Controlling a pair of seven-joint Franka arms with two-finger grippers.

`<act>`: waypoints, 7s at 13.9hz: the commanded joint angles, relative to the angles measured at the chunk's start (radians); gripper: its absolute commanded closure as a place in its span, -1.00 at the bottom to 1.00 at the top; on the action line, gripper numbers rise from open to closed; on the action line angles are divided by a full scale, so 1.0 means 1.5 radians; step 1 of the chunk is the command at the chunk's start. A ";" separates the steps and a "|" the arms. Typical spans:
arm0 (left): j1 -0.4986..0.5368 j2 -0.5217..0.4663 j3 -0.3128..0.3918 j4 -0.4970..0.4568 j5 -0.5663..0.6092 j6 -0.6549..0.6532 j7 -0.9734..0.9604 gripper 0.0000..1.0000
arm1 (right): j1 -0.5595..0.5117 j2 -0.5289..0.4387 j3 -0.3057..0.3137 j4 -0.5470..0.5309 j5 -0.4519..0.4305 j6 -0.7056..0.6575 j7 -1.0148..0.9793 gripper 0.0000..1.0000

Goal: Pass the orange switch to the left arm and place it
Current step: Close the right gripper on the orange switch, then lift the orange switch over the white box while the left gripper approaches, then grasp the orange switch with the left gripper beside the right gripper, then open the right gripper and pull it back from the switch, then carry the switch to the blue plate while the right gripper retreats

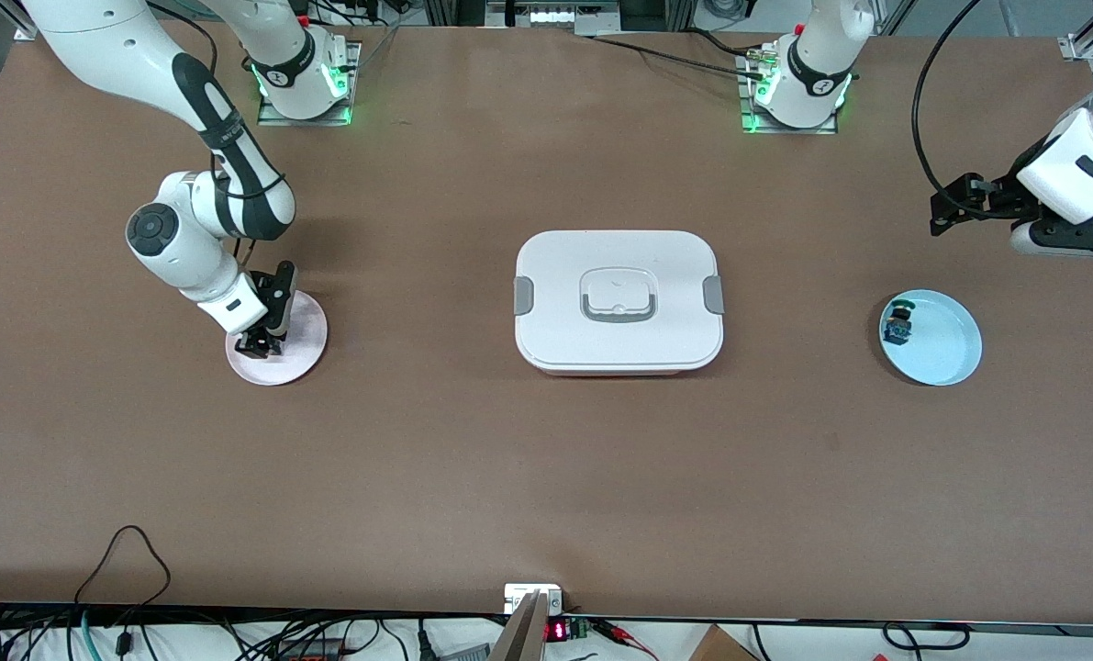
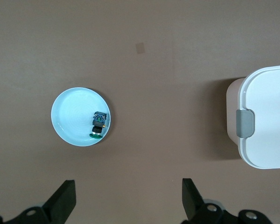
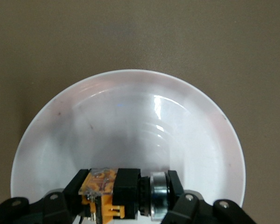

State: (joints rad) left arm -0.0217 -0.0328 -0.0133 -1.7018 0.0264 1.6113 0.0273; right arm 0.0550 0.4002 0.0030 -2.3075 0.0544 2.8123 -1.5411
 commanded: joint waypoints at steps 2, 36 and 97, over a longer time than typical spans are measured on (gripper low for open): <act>-0.002 0.009 0.002 0.021 0.012 -0.014 -0.001 -1.00 | -0.002 -0.007 0.002 -0.009 -0.009 0.015 -0.015 0.88; 0.092 0.123 0.009 0.001 -0.464 -0.236 0.013 -1.00 | 0.169 -0.048 0.191 0.358 1.170 -0.422 -0.250 1.00; 0.120 0.170 -0.153 -0.017 -0.151 0.031 0.463 0.78 | -0.106 -0.068 0.123 0.546 0.684 -0.905 0.038 -1.00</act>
State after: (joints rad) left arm 0.1557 0.2272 -0.2417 -1.7361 -0.3232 1.6487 0.6345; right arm -0.0754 0.3589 0.2140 -1.4756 1.1898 1.5491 -1.5855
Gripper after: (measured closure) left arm 0.661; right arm 0.000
